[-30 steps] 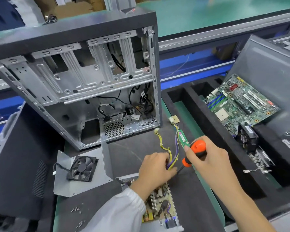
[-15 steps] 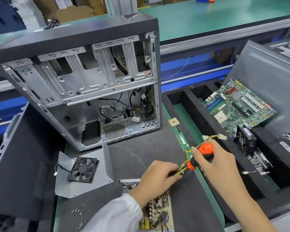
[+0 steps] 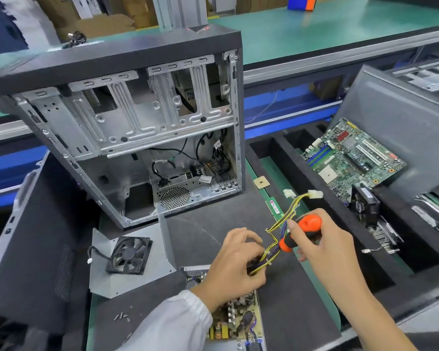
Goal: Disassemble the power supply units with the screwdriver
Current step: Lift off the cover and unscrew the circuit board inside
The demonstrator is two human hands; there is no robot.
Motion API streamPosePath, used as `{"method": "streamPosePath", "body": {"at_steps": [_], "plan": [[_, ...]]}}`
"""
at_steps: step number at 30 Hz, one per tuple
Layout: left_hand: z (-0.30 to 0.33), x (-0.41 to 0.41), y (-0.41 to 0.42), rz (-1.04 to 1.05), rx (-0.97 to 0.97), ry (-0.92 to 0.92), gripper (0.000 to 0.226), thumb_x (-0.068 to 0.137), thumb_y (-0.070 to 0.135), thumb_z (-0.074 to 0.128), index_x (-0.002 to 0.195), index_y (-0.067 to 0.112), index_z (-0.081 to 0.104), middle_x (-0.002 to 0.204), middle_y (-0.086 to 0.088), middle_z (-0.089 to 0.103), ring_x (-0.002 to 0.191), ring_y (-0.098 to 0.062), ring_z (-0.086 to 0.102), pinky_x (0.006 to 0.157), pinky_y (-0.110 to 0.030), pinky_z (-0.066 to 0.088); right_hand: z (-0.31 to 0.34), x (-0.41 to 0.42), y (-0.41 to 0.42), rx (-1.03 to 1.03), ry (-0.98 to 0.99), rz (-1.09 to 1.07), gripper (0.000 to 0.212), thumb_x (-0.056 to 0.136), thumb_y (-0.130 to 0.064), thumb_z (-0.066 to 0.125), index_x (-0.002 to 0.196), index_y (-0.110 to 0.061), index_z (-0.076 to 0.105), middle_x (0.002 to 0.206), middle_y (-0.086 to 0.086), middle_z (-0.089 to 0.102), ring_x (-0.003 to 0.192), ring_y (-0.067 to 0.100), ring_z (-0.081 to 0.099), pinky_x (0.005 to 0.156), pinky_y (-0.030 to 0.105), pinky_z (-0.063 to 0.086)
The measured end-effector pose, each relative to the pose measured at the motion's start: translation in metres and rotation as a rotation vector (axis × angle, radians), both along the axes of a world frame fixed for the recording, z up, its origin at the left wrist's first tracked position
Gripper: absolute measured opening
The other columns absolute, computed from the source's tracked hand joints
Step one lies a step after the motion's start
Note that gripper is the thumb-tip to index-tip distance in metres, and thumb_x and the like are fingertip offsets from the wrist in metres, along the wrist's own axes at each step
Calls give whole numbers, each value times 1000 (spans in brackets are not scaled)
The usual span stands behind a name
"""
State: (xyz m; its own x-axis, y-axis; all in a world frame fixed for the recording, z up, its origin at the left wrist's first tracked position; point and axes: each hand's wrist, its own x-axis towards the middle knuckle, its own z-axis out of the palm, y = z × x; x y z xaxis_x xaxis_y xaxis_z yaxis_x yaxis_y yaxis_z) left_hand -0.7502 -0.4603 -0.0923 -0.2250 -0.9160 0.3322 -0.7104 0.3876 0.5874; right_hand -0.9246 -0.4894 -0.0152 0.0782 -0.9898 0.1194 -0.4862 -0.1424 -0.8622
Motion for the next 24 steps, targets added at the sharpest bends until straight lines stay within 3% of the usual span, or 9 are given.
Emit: {"method": "streamPosePath", "body": {"at_steps": [4,7,10,12,15,20,22,24], "plan": [[7,1,4,33,-35,-101,17,66,16,64,74,12,49,103,-1,49,106,-19,45,94,-31,29,3,-3,7,-21,-28,-48,24,86,-25,68,76,-11,51,56,-7,66,47,9,60,47,7,40],[5,-1,17,89,-29,-225,20,71,21,61,79,18,42,94,2,45,85,-17,44,72,-26,32,2,-4,12,-16,10,-58,21,86,-28,68,80,-13,54,60,-4,66,47,8,62,49,8,40],[3,3,28,114,1,-280,21,75,20,67,82,18,48,84,3,48,75,-19,50,62,-26,35,-2,-4,19,-15,20,-50,19,87,-26,67,80,-14,53,57,-11,66,45,6,60,51,8,41],[6,7,33,144,12,-264,24,77,20,71,82,18,48,82,4,49,75,-18,49,62,-26,36,-5,-1,24,-13,28,-37,18,88,-26,66,80,-16,53,58,-15,67,46,7,60,59,15,49],[9,9,39,221,50,-159,28,81,20,71,80,18,44,81,3,46,76,-18,45,66,-28,37,-6,2,29,2,24,-18,18,89,-27,65,82,-17,53,62,-12,69,49,12,61,64,38,55],[11,11,41,337,129,81,33,72,2,69,68,13,38,73,2,41,75,-19,41,71,-27,28,-2,4,35,-28,46,-1,19,89,-28,65,80,-16,53,58,-16,67,44,7,58,56,18,48],[9,10,42,331,145,81,29,71,3,67,67,12,39,74,3,41,78,-17,41,74,-28,27,1,4,39,-28,33,2,20,89,-30,64,79,-16,54,58,-15,67,46,7,58,54,17,48],[4,12,43,320,182,83,16,71,5,67,74,4,51,83,0,50,87,-18,46,79,-26,30,4,3,43,-37,21,-2,20,88,-31,64,78,-16,54,57,-14,67,46,9,57,55,19,48]]}}
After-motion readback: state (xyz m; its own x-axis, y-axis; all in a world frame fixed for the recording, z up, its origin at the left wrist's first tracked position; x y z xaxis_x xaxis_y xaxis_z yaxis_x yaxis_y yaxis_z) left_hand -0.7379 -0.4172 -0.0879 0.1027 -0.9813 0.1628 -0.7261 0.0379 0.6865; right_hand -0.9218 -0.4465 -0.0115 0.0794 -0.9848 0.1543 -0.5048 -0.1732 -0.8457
